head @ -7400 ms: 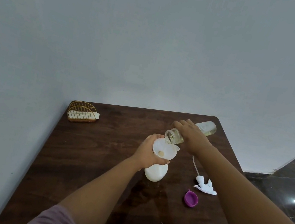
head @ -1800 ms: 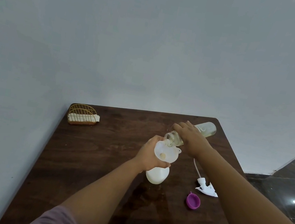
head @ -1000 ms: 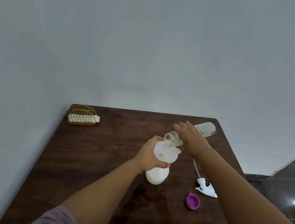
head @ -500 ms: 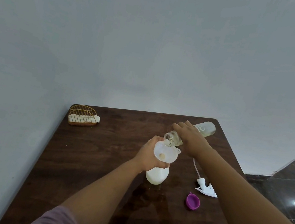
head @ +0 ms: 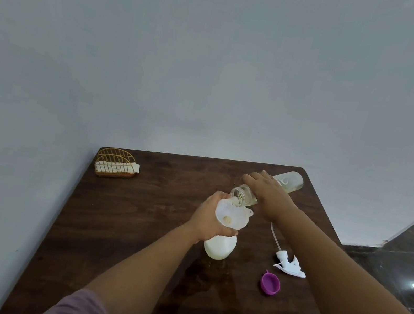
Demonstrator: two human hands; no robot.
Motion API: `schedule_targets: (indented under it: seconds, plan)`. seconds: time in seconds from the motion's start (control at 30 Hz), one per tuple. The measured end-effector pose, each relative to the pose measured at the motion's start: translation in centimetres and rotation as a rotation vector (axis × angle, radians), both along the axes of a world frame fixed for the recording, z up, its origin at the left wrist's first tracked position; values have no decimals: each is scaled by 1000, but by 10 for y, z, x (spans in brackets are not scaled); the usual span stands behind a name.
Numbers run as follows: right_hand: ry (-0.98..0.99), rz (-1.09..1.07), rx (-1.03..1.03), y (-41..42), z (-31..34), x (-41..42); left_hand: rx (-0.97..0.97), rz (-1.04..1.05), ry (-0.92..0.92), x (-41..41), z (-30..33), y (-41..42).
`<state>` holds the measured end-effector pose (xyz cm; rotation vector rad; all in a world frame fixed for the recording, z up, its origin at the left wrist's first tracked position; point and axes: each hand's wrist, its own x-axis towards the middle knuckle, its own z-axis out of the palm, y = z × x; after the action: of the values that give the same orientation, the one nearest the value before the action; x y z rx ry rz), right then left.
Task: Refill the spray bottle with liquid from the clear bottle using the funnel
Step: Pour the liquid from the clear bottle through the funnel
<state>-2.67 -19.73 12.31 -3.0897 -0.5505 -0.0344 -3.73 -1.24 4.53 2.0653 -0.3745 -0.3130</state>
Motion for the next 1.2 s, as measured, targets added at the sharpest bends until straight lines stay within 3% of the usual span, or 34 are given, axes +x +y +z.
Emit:
schedule_targets:
  seconds: [1.2]
  plan:
    - [-34, 4, 4, 2, 6, -3, 28, 17, 13, -1, 1, 0]
